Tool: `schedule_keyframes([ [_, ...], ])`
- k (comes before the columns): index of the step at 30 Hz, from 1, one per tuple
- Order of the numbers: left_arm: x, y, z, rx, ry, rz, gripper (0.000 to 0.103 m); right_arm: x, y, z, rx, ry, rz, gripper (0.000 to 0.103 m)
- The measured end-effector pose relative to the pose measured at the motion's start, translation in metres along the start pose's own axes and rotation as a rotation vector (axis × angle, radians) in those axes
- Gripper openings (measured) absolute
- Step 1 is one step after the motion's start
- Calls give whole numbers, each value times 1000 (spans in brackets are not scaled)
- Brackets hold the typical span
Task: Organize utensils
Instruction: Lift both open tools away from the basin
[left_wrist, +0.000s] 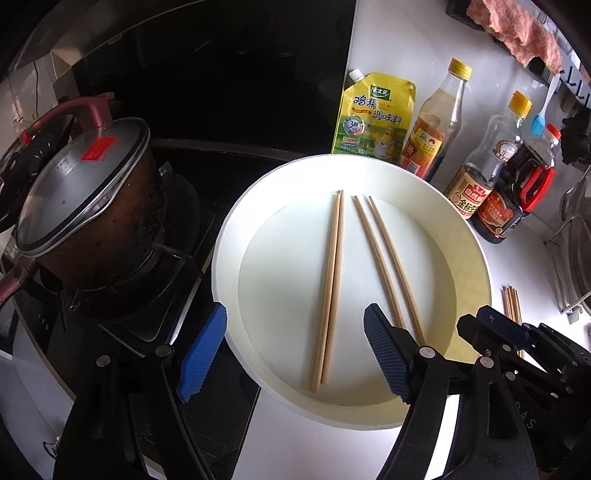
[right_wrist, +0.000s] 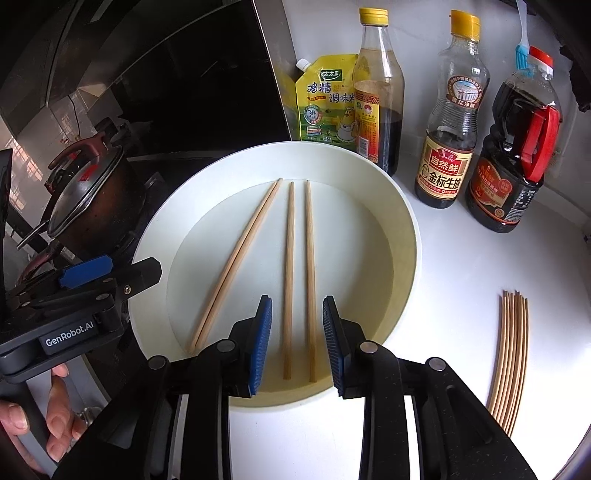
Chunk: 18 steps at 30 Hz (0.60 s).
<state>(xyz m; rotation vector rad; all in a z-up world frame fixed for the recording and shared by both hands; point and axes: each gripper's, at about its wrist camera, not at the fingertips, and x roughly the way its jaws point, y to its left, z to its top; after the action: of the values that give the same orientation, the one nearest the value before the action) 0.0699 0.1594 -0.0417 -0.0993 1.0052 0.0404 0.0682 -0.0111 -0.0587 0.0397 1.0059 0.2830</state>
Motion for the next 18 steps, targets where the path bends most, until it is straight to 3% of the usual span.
schedule_keyframes([
  [18, -44, -63, -28, 71, -34, -25, 85, -56, -46, -32, 45, -63, -20, 38],
])
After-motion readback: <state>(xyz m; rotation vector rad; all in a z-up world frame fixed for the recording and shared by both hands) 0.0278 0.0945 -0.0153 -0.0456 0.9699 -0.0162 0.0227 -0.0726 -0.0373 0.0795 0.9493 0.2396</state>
